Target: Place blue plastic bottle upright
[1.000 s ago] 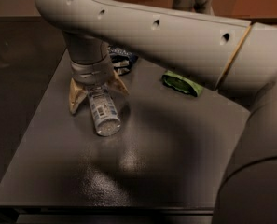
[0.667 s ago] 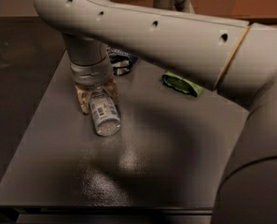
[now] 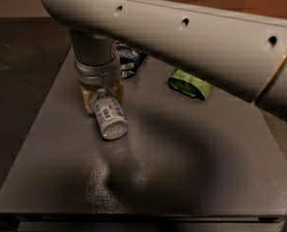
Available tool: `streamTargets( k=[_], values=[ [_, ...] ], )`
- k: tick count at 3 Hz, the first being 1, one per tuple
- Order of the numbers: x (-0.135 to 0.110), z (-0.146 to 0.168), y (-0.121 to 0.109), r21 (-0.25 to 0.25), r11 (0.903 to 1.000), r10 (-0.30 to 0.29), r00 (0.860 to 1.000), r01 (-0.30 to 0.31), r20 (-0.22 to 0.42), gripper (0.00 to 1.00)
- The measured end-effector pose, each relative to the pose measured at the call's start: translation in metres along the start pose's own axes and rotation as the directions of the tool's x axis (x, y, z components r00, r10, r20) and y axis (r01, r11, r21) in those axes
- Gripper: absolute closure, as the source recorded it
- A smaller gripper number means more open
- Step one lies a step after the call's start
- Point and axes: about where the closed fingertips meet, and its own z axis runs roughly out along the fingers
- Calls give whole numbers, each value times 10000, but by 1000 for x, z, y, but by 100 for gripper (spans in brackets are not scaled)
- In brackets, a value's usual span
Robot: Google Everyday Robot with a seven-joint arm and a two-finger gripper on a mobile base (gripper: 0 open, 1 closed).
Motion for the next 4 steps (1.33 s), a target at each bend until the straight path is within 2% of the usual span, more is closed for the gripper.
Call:
streamTargets(
  k=[1, 2, 3, 4],
  values=[
    [4, -24, -3, -558, 9957, -661, 9893, 739, 1302, 100],
    [11, -42, -10, -1028, 9789, -1414, 9488, 1764, 2823, 100],
    [7, -51, -17, -1686, 9546, -1568, 8956, 2455, 4163, 100],
    [-12, -63, -19, -2614, 9168, -1213, 8342, 3019, 5380, 100]
  ],
)
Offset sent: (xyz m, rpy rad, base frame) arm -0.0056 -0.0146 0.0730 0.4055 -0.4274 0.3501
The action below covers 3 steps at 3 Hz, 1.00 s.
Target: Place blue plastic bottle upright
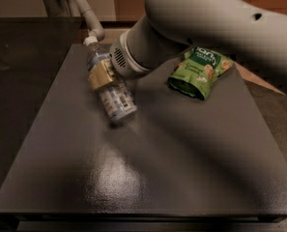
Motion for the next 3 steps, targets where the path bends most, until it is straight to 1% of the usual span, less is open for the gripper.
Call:
streamTargets(
  k=[1, 2, 3],
  values=[
    [-17, -1, -1, -1092, 9934, -263, 9963, 351, 815, 100],
    [-31, -3, 3, -2026, 9719, -876, 9831, 1197, 1607, 100],
    [-39, -1, 8, -2669, 9357, -1665, 9556, 2309, 2431, 100]
  ],
)
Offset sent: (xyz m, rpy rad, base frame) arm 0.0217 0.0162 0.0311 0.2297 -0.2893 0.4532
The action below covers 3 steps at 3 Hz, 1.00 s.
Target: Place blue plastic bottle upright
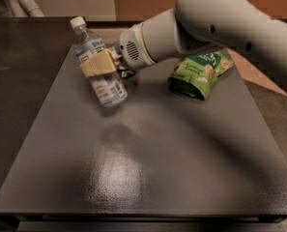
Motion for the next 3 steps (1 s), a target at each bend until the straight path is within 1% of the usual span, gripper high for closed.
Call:
streamTargets(
  k=[1, 2, 3],
  values=[
    [-3, 0, 4, -437, 9903, -1290, 9898, 1318, 606, 100],
    [-2, -8, 11, -287, 9669, -2477, 9598, 2535, 1319, 100],
    [5, -17, 14, -40, 9426, -3256, 9217, 3339, 2110, 100]
  ],
)
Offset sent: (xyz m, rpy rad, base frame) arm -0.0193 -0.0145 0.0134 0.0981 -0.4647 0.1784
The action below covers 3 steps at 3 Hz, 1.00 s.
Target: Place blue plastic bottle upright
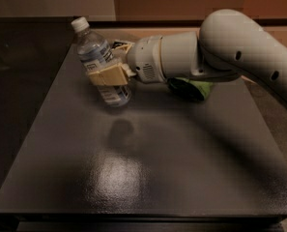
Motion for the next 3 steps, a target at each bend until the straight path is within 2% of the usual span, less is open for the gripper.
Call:
streamTargets(
  k=[1, 3],
  values=[
    [8, -13, 8, 22, 9994, -355, 9963, 354, 779, 100],
    [27, -30, 17, -187, 9996, -154, 9762, 199, 2163, 100]
  ],
)
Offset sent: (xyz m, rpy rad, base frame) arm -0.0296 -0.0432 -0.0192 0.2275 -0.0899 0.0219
